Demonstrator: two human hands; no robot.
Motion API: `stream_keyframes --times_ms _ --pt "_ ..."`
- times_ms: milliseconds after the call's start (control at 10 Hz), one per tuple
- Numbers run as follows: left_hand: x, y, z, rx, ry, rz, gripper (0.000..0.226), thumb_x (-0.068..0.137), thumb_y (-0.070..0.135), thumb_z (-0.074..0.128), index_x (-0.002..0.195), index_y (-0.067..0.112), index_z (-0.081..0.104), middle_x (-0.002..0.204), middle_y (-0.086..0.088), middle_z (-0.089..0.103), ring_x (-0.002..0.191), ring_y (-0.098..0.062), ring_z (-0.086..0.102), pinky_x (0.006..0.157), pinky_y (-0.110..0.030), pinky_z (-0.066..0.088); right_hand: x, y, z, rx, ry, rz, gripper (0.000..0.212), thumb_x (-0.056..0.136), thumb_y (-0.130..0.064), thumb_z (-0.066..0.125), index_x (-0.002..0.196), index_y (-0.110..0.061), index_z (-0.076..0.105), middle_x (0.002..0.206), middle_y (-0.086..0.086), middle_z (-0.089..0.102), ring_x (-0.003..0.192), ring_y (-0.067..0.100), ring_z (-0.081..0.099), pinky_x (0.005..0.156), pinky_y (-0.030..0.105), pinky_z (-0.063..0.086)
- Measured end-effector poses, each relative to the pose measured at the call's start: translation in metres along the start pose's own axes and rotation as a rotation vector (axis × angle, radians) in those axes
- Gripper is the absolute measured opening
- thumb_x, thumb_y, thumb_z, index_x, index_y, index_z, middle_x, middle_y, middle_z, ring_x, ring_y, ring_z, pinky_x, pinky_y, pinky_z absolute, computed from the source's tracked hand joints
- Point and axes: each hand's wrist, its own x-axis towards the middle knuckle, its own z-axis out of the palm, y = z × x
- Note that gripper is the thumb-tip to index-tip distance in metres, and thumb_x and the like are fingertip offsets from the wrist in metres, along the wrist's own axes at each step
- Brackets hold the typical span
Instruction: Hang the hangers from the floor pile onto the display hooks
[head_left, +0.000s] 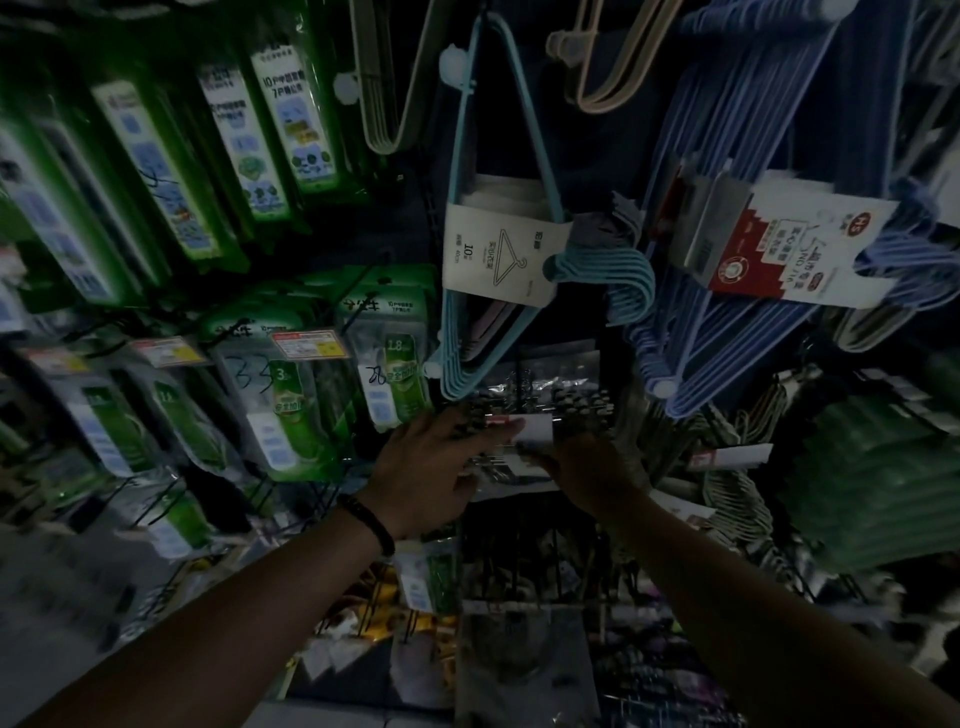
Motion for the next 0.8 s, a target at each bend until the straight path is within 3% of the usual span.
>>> stream_keyframes --times_ms 100,200,300,400,500,600,700,800 --pt "-0.001 0.001 0.004 -0.072 -0.019 -0.015 0.076 0.098 0.04 0.048 0.155 0.066 0.005 0.158 0.006 0.039 0.135 -0.036 0.043 0.1 -0.047 0.051 -0.002 0.005 0.011 -0.035 0.111 0.124 0.059 0.094 -0.04 0.065 0.137 -0.003 0.047 0.13 0.024 0.057 0.117 0.043 0.058 0.091 0.052 0.055" --pt "-0.001 0.006 0.007 -0.15 -0.015 -0.042 0.08 0.1 0.037 0.055 0.153 0.069 0.004 0.165 0.011 0.032 0.143 -0.036 0.039 0.107 -0.052 0.049 -0.001 -0.001 0.008 -0.122 0.135 0.13 0.062 0.08 -0.036 0.082 0.124 -0.003 0.053 0.116 0.019 0.057 0.11 0.043 0.055 0.091 0.054 0.049" --pt "0.001 0.009 0.007 -0.179 0.003 -0.074 0.078 0.1 0.039 0.058 0.15 0.073 0.008 0.162 0.013 0.035 0.143 -0.032 0.041 0.106 -0.05 0.051 -0.004 -0.006 0.017 -0.082 0.173 0.149 0.073 0.08 -0.032 0.081 0.135 -0.002 0.045 0.128 0.023 0.053 0.122 0.048 0.051 0.102 0.063 0.044" --pt "0.003 0.01 0.011 -0.179 0.015 -0.066 0.074 0.1 0.041 0.056 0.15 0.072 0.012 0.164 0.017 0.033 0.147 -0.027 0.04 0.107 -0.048 0.052 -0.024 -0.011 0.022 -0.061 0.131 0.167 0.078 0.081 -0.03 0.075 0.144 -0.004 0.038 0.143 0.029 0.051 0.13 0.051 0.051 0.103 0.062 0.047" --pt "0.001 0.01 0.017 -0.215 -0.002 -0.07 0.075 0.1 0.038 0.054 0.152 0.07 0.011 0.167 0.015 0.027 0.149 -0.028 0.039 0.101 -0.047 0.056 -0.051 -0.003 0.039 -0.052 0.173 0.178 0.065 0.085 -0.03 0.07 0.145 -0.01 0.054 0.155 0.023 0.044 0.143 0.045 0.042 0.109 0.057 0.044" --pt "-0.004 0.012 0.014 -0.2 -0.012 -0.087 0.074 0.1 0.038 0.053 0.152 0.07 0.011 0.165 0.011 0.028 0.145 -0.031 0.04 0.094 -0.046 0.059 -0.091 0.003 0.055 0.035 0.039 0.161 0.064 0.094 -0.036 0.054 0.155 -0.018 0.042 0.16 0.013 0.04 0.146 0.034 0.04 0.114 0.043 0.044" --pt "-0.011 0.019 0.004 -0.16 -0.013 -0.129 0.067 0.099 0.044 0.053 0.153 0.066 0.02 0.158 0.005 0.035 0.141 -0.032 0.039 0.103 -0.048 0.054 -0.112 -0.006 0.043 0.089 -0.07 0.197 0.057 0.095 -0.037 0.056 0.15 -0.024 0.045 0.144 0.005 0.055 0.123 0.025 0.06 0.09 0.028 0.052" --pt "-0.026 0.027 -0.006 -0.186 -0.022 -0.136 0.064 0.098 0.043 0.056 0.154 0.058 0.028 0.152 0.007 0.037 0.139 -0.026 0.037 0.104 -0.044 0.051 -0.118 -0.038 0.007 0.153 -0.127 0.166 0.044 0.095 -0.035 0.063 0.137 -0.023 0.055 0.127 0.001 0.063 0.108 0.021 0.064 0.077 0.024 0.047"
